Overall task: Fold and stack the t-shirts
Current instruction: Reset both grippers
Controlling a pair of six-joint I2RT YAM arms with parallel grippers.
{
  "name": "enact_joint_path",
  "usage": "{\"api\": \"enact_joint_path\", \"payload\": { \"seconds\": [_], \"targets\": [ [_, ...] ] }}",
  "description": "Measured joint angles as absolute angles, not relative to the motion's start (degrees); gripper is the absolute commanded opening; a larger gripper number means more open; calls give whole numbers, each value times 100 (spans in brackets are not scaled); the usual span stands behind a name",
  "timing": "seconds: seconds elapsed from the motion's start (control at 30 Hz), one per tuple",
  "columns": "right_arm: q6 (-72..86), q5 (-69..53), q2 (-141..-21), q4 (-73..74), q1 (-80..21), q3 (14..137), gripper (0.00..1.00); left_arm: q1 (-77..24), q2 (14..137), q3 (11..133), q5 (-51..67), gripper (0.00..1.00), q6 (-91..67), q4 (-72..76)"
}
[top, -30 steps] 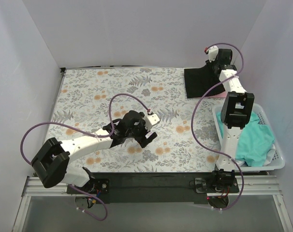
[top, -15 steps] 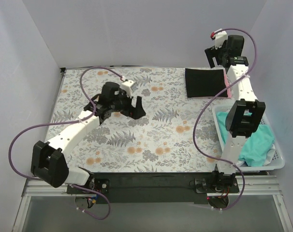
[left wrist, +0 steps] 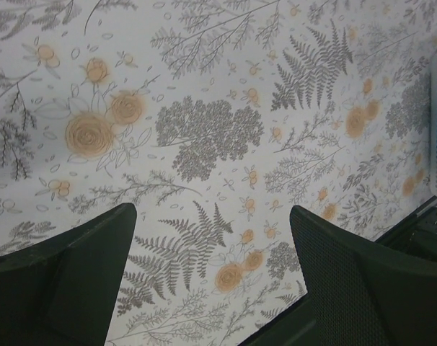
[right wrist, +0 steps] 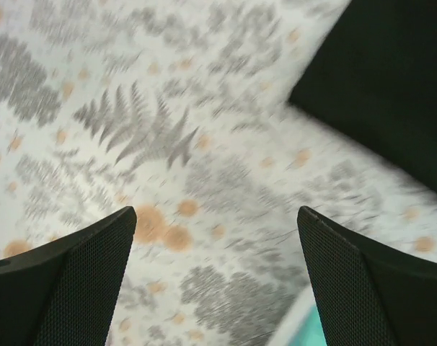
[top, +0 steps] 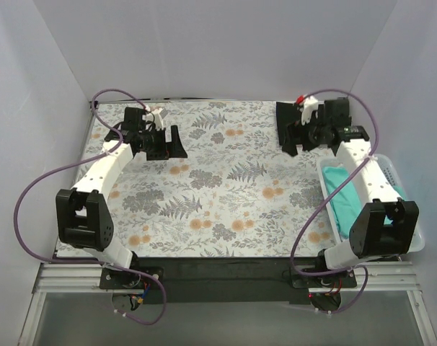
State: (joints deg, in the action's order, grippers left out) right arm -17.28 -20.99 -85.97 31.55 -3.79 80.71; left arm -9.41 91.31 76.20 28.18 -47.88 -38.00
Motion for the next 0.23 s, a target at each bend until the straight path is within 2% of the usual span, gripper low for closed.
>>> {"api": "enact_joint_path", "payload": {
  "seconds": [0.13,0.23],
  "targets": [
    [-1623,-2311,-8189,3404,-622,6696,98,-738,8768,6912,2823,87,-4755,-3868],
    [-1546,-2327,-7846,3573,-744,6189,98,-661,8396,6431,2797,87,-4744,-3898]
  ]
}}
